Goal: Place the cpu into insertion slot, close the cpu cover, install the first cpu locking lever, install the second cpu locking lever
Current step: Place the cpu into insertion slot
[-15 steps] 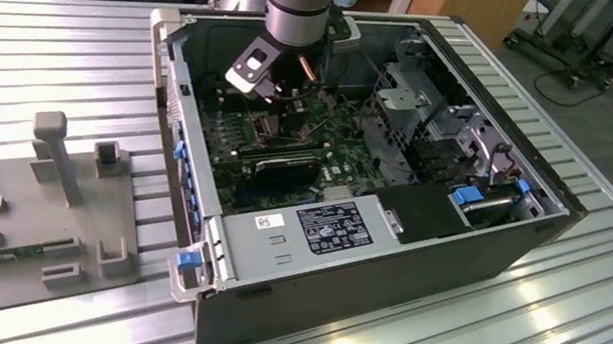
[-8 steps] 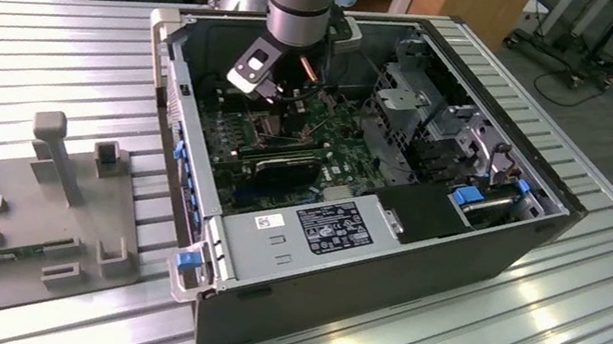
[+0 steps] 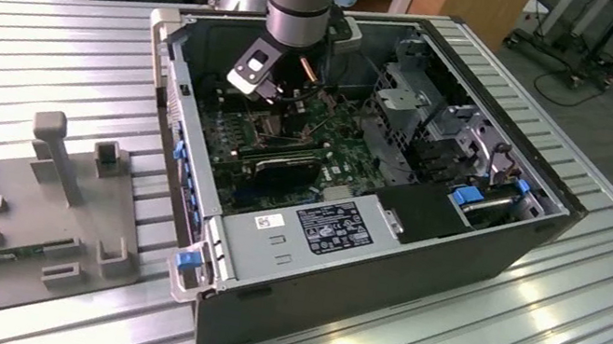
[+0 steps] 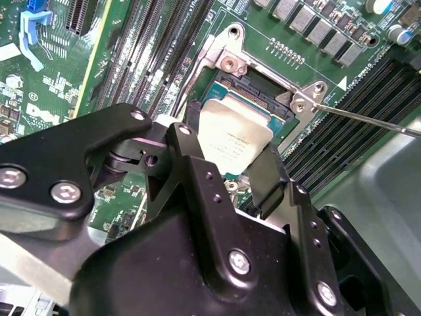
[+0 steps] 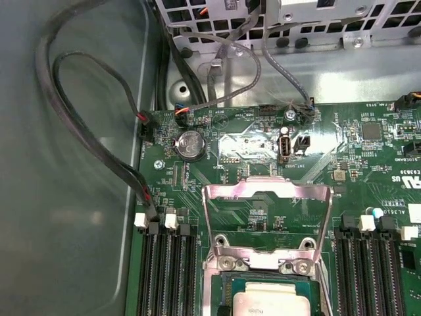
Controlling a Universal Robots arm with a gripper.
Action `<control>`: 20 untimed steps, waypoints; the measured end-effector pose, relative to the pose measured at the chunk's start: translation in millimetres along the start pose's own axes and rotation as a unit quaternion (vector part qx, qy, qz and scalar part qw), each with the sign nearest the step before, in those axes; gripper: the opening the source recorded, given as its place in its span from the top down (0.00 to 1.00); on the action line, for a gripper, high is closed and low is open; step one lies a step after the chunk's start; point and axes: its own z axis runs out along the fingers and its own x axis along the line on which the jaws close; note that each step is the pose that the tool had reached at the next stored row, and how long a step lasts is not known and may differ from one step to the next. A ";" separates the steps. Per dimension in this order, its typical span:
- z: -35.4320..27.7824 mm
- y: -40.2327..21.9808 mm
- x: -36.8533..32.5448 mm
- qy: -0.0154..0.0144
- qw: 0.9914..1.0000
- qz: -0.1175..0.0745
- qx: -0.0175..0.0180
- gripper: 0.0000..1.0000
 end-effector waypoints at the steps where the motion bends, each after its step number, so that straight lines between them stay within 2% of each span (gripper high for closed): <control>1: 0.1 -0.4 0.0 0.000 1.000 0.000 -0.001 0.46; 3: 0.2 -1.1 0.0 0.001 1.000 0.000 -0.003 0.46; 6: 0.4 -1.7 0.1 0.003 1.000 0.000 -0.007 0.46; 20: 2.0 -3.5 0.0 0.003 1.000 0.000 -0.008 0.46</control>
